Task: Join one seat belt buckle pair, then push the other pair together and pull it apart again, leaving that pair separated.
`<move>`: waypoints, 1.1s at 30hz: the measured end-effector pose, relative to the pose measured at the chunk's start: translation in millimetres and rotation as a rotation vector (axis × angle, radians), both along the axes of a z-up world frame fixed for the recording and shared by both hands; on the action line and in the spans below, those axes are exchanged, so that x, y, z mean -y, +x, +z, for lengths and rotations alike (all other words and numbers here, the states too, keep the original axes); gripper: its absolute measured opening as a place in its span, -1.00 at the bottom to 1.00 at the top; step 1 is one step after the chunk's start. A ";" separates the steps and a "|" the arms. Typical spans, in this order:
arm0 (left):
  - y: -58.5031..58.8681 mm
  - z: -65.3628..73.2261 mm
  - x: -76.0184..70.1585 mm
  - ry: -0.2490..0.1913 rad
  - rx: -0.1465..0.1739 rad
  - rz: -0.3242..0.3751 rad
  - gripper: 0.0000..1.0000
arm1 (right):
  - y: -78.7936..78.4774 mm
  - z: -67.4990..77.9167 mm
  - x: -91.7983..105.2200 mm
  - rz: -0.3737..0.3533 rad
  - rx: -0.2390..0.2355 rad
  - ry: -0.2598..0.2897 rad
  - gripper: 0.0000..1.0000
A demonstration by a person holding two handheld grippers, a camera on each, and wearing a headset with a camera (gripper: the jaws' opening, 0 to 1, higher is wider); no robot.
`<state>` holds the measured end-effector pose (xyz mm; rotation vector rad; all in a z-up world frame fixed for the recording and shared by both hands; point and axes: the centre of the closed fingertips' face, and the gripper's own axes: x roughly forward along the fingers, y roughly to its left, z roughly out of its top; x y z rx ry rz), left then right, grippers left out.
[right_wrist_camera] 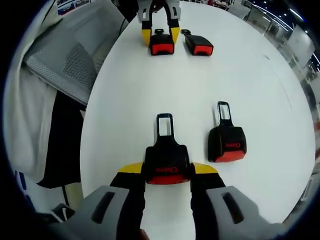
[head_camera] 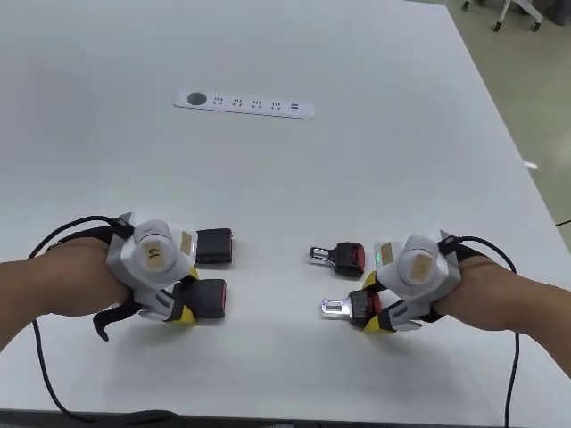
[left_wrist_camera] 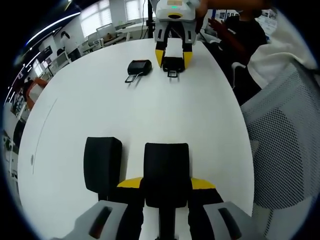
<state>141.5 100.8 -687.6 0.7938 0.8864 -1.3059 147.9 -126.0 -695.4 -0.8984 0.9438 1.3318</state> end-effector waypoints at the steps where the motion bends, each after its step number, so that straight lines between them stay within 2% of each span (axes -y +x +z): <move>1: 0.0 0.0 0.1 0.001 -0.001 0.002 -0.31 | 0.3 0.0 -1.2 0.003 0.000 0.002 -0.34; 6: 0.0 1.3 -0.1 -0.009 -0.002 0.004 -0.31 | -0.5 2.0 -6.7 -0.007 0.000 0.001 -0.34; 10: 0.1 1.7 0.2 -0.002 -0.003 -0.003 -0.31 | -1.2 3.0 -13.8 -0.034 -0.008 0.022 -0.34; 15: 0.7 1.4 -0.5 0.000 -0.005 -0.004 -0.31 | -1.2 5.3 -27.2 -0.036 0.014 0.038 -0.34; 19: 1.6 0.2 -1.5 0.002 -0.005 -0.004 -0.31 | -0.3 3.6 -42.0 -0.043 0.017 0.055 -0.34; 22: 0.9 1.0 -1.0 0.002 -0.006 -0.003 -0.31 | -1.4 4.0 -63.6 -0.040 0.015 0.086 -0.34; 33: 1.5 -0.7 -1.6 0.013 -0.007 0.000 -0.31 | -1.8 3.8 -108.7 0.013 0.025 0.101 -0.34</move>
